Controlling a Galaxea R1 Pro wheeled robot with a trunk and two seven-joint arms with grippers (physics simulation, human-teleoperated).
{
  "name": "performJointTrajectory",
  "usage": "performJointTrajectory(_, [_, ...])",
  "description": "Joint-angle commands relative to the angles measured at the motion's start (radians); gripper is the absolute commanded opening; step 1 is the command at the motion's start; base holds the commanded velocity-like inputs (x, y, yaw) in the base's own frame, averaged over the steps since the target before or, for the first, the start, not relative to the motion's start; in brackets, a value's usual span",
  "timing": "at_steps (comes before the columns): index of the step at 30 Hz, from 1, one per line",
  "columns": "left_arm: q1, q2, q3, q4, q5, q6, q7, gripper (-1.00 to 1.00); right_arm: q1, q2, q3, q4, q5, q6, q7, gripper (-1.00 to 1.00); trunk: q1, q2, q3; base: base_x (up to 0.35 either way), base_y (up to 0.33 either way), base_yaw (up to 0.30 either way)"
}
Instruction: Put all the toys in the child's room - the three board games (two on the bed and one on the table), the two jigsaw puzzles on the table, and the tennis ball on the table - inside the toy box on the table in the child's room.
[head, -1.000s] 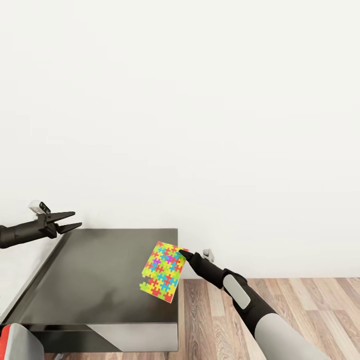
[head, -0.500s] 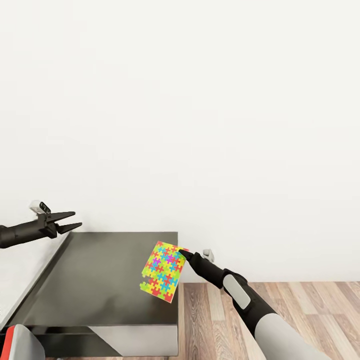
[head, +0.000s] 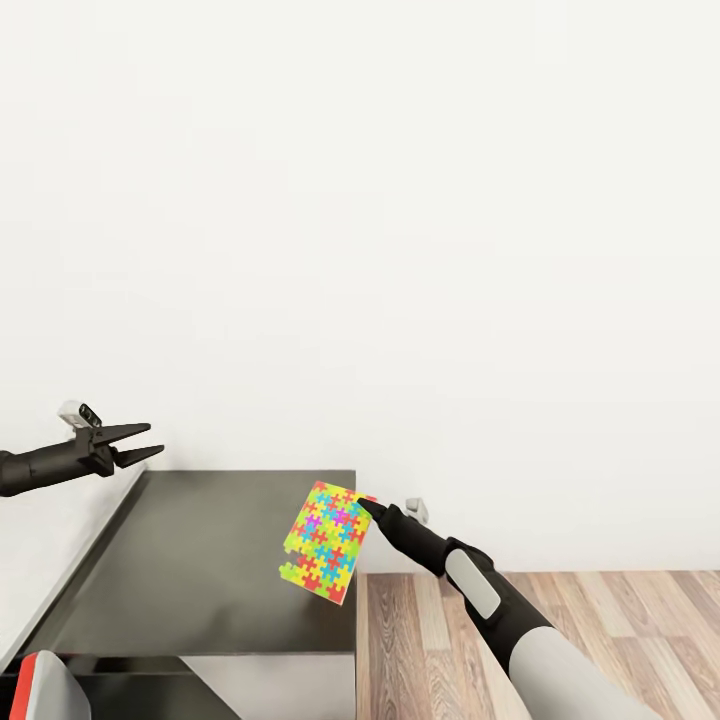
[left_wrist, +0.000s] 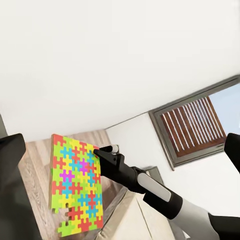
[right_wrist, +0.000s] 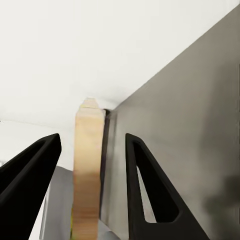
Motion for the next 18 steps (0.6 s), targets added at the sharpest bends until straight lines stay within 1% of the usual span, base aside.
performJointTrajectory(1, [-0.001,0.001,-0.001,0.0,0.0,0.011,-0.004,1.0,-0.001,0.0,0.001,0.0,-0.01,0.006,0.0,-1.0,0.001,-0.002,0.0,0.0,0.0,0.0])
performJointTrajectory(8, [-0.001,0.001,-0.002,0.0,0.0,0.011,-0.005,1.0,-0.001,0.0,0.002,0.0,-0.01,0.005,0.0,-1.0,0.001,-0.002,0.011,0.0,0.0,0.034])
performJointTrajectory(18, [-0.001,0.001,-0.002,0.0,0.0,0.011,-0.005,1.0,-0.001,0.0,0.002,0.0,-0.01,0.004,0.0,-1.0,0.001,-0.002,0.028,0.0,0.0,0.081])
